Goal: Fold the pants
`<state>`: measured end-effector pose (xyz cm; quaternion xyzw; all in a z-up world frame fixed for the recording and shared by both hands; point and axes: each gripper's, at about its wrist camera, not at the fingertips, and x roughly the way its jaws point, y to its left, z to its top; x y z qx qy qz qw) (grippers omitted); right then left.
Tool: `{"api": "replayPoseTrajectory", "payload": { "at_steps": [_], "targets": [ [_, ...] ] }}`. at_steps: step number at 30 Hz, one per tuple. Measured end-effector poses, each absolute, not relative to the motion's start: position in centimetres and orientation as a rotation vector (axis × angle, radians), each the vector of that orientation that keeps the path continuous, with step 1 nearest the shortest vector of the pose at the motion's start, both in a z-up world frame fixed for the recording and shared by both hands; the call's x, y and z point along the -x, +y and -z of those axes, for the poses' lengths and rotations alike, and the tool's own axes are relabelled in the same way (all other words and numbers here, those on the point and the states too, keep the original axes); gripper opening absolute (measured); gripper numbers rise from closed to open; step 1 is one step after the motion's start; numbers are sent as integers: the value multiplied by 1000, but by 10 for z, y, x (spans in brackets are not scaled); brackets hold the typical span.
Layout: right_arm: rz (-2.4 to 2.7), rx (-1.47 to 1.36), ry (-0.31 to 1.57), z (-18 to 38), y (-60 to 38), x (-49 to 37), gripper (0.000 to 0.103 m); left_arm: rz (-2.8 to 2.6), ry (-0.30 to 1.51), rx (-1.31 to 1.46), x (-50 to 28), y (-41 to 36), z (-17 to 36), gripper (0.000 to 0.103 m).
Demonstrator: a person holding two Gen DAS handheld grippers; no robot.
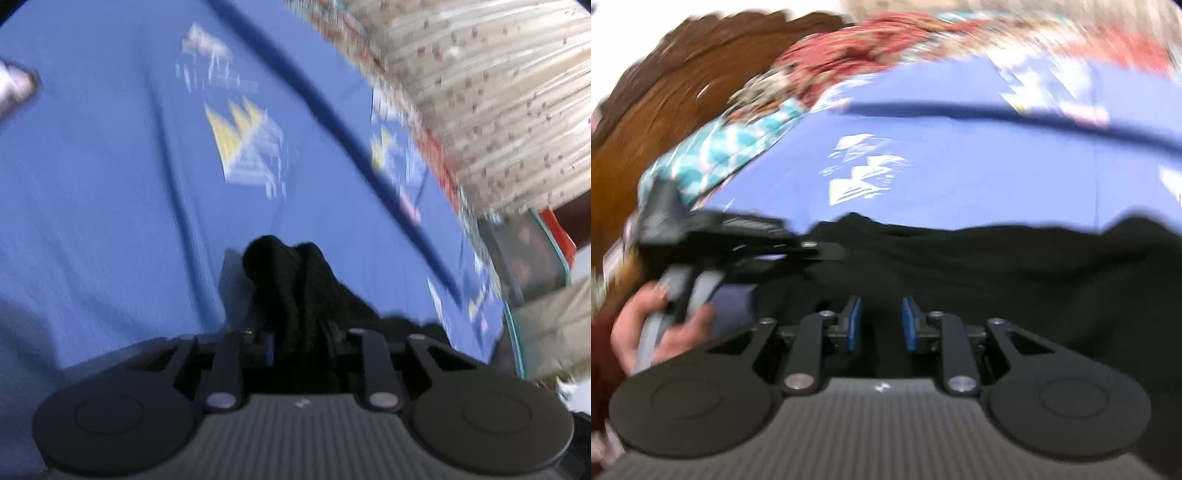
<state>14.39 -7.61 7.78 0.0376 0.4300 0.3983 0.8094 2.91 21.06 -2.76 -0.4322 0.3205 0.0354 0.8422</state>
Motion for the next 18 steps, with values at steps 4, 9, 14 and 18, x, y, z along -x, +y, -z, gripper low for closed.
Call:
{"api": "replayPoseTrajectory", "payload": {
  "at_steps": [4,9,14,18],
  "targets": [
    [-896,-152,1091,-35,-23,-149,29,-194,627,800,-9,201,17,18],
    [-920,-59,1045,-41,1,-135,32,-210,645,857,3,209,15,25],
    [-841,-175,944,-53,-68,-143,32,-235,523,911,31,216,-16,28],
    [-667,-237,859,-62,-129,-162,32,-103,500,857,13,192,-44,28]
  ]
}}
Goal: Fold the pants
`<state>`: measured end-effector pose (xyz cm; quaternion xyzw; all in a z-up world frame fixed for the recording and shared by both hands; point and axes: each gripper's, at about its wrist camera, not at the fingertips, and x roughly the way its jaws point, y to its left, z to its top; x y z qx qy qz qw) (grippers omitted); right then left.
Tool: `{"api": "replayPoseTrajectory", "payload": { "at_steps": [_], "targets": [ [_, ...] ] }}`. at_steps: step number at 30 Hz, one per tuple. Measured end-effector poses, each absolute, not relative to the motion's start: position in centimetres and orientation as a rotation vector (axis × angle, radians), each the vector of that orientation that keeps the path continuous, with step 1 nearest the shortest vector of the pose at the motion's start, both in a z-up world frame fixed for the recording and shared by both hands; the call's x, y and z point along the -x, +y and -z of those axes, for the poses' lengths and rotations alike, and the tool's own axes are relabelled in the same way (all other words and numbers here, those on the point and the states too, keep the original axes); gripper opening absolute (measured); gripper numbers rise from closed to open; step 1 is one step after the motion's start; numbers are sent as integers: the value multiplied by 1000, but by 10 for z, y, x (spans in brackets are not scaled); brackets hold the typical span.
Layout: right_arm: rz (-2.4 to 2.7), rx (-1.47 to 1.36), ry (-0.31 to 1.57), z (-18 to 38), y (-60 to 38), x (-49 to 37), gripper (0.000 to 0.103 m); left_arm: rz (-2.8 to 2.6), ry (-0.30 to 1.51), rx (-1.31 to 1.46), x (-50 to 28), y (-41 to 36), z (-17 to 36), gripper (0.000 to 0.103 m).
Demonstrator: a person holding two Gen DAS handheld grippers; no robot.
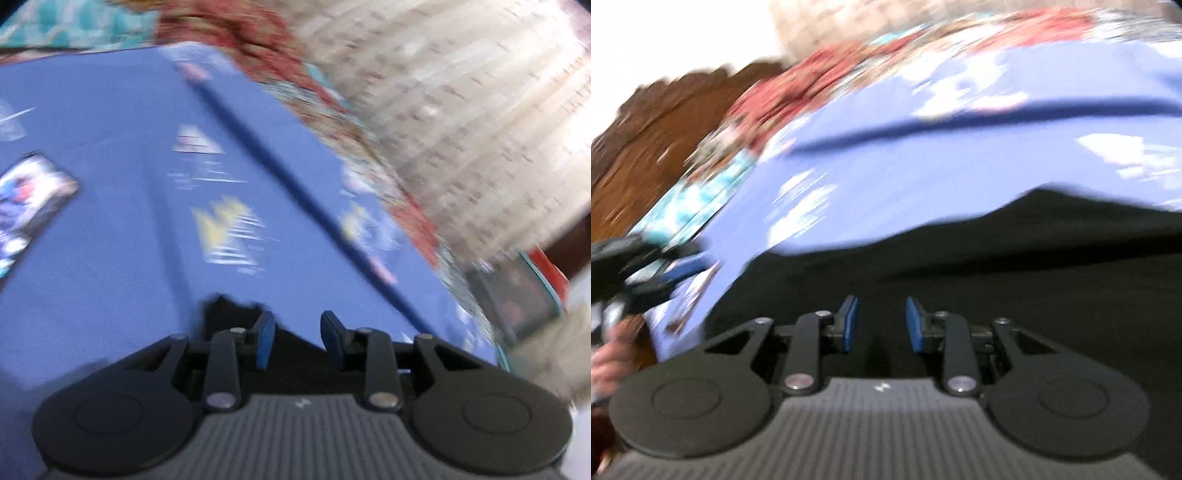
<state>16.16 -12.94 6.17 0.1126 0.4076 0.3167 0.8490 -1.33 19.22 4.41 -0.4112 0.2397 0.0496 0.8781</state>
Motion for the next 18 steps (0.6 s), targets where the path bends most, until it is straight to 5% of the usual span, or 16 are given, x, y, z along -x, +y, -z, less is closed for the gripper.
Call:
{"api": "replayPoseTrajectory", "payload": {
  "at_steps": [6,7,9,13,15,17,18],
  "targets": [
    [-501,-247,833,-70,-144,-239,34,114,595,727,-30,130,-38,31],
    [-507,-208,850,-67,-140,-253,38,119,626,714,-36,125,-32,31],
    [-499,-112,873,-56,-126,-278,63,122,685,708,-43,119,-19,31],
    [-526,18,978,-29,-110,-304,66,63,769,678,-43,121,3,31],
    [-573,88,1078,-10,-96,-304,32,31,811,667,-42,125,14,27],
    [-585,141,1008,-16,-90,-295,16,22,834,669,-42,128,23,21],
    [-569,128,982,-20,-89,-297,15,22,832,675,-45,129,25,20]
  ]
}}
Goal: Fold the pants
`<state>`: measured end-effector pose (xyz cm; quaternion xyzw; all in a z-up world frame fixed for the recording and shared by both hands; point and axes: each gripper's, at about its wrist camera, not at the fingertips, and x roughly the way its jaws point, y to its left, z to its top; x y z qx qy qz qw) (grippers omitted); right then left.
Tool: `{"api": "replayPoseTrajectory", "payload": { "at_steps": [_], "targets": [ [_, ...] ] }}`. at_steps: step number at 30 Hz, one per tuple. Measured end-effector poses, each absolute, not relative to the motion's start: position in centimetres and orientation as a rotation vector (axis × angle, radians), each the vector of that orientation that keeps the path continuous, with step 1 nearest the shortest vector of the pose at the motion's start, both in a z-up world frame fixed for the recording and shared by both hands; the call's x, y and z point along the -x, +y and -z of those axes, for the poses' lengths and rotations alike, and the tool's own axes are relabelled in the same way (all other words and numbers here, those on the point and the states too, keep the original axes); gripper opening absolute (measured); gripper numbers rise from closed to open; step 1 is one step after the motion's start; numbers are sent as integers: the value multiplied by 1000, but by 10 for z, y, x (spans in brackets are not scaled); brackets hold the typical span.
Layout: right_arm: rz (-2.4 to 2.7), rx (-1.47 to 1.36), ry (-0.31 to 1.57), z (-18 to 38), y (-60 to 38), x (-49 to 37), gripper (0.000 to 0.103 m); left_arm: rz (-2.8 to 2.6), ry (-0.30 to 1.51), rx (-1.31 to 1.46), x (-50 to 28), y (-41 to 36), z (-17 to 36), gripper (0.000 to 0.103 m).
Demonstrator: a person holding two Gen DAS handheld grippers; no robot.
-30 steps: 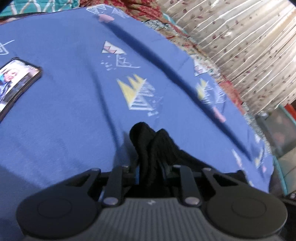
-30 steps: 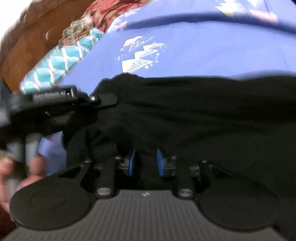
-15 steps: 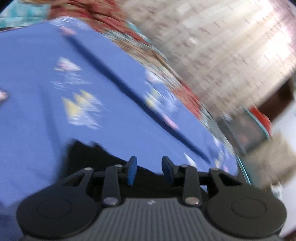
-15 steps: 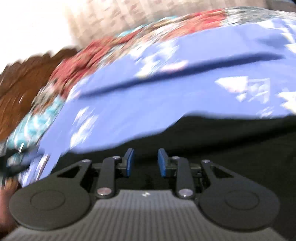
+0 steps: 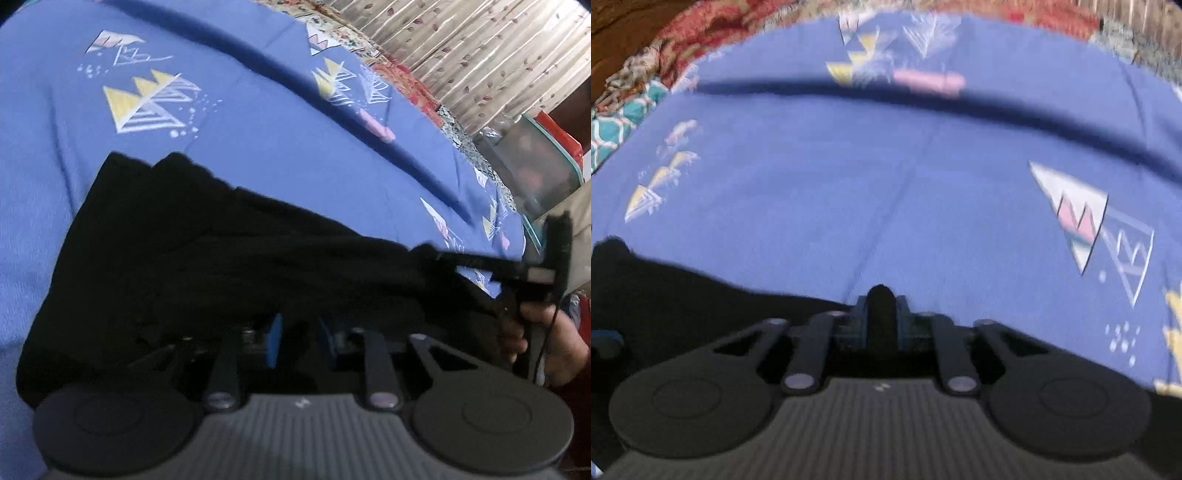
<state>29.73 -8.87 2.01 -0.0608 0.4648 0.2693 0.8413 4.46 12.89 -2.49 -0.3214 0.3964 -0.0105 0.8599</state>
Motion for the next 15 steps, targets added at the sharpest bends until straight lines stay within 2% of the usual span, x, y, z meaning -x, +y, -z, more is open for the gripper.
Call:
{"api": "replayPoseTrajectory", "payload": {
  "at_steps": [4,9,10,11,12,13,15],
  "targets": [
    [-465,-16,912,-22,-94,-323,12,23,827,647,-46,125,24,20],
    [-407,37,936,10,-77,-333,14,30,824,607,-50,121,21,21],
    [-401,18,946,7,-80,-334,16,33,825,607,-49,121,20,23],
    [-406,0,954,2,-82,-334,26,40,825,611,-47,121,18,25],
    [-398,-8,950,-4,-85,-332,34,49,822,617,-47,120,16,31],
    [-396,-22,926,-12,-87,-328,35,58,814,620,-44,119,13,38],
    [-444,-87,887,-31,-103,-311,35,70,784,608,-37,117,6,43]
  ]
}}
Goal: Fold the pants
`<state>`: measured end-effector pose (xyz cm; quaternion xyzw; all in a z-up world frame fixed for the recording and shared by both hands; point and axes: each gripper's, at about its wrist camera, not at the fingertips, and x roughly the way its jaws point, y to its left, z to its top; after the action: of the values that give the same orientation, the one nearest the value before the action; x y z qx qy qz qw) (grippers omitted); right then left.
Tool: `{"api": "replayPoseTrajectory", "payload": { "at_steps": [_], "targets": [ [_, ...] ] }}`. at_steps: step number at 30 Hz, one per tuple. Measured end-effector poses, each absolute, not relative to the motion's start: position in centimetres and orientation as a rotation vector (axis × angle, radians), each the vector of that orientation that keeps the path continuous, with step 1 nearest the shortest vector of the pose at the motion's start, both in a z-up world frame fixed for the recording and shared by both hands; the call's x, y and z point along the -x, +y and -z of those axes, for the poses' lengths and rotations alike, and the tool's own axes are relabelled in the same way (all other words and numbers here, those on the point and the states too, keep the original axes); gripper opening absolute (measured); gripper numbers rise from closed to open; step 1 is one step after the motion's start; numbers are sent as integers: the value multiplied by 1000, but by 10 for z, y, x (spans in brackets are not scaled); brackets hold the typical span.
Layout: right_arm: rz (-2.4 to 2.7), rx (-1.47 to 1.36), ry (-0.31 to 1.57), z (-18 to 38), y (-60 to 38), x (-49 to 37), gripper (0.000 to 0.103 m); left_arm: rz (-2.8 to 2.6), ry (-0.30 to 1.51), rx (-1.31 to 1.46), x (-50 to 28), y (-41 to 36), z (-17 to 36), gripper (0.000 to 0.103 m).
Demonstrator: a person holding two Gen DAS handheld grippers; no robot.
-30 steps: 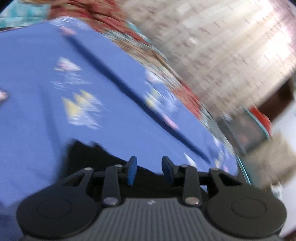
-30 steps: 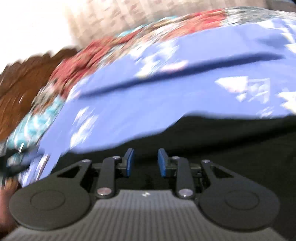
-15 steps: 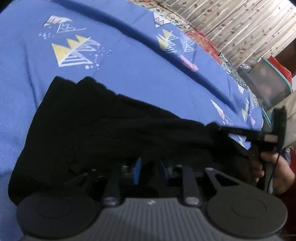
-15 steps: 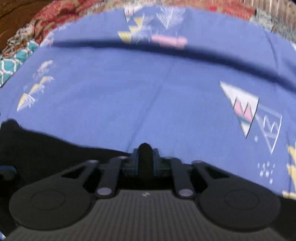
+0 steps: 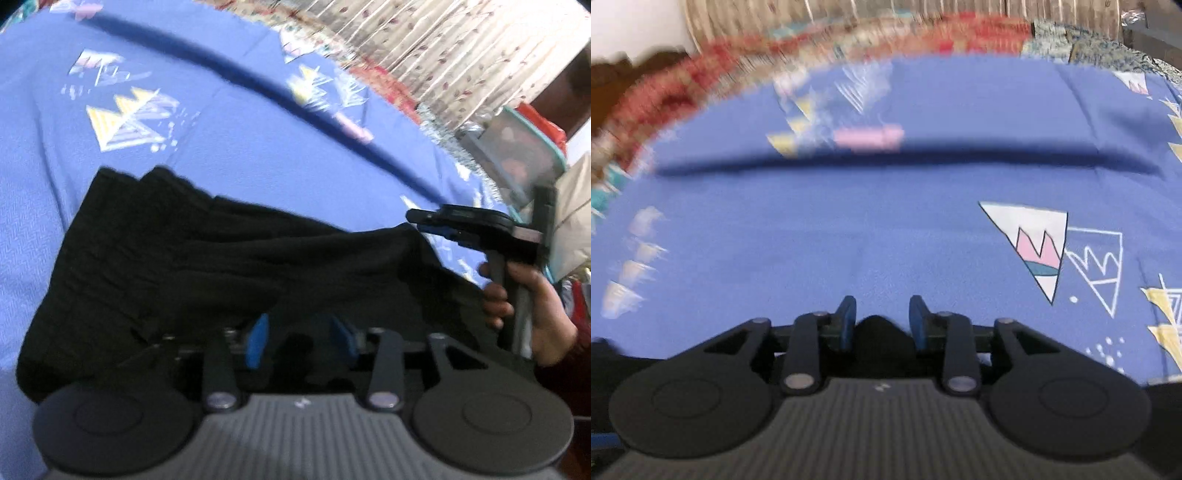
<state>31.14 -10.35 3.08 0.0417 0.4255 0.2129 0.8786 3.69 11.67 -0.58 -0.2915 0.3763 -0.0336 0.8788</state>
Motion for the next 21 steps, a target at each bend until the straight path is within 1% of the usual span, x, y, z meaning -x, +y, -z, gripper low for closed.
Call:
{"api": "replayPoseTrajectory", "payload": {
  "at_steps": [3,6,8,9,11,12,15,18,20,21],
  "targets": [
    [-605,-169,920,-47,-114,-270,35,79,766,621,-27,114,1,44],
    [-786,-139,981,-49,-105,-216,34,77,758,629,-19,114,-3,44],
    [-871,-76,1027,-42,-97,-178,29,56,762,605,-14,114,-4,44],
    [-882,-26,1048,-36,-92,-165,23,35,771,591,-12,114,-4,44],
    [-834,28,1081,-17,-95,-142,21,-21,798,562,-9,116,-1,42],
    [-819,-14,1038,-14,-105,-130,21,-32,807,556,-7,117,1,40],
    [-765,-146,1033,-13,-129,-126,20,-42,816,567,-1,118,4,39],
    [-728,-234,1032,-16,-139,-117,20,-54,815,558,0,111,-5,43],
    [-711,-253,991,-26,-145,-110,24,-19,780,559,4,104,-15,44],
    [-701,-255,963,-31,-148,-107,24,0,763,551,6,100,-20,45]
  ]
}}
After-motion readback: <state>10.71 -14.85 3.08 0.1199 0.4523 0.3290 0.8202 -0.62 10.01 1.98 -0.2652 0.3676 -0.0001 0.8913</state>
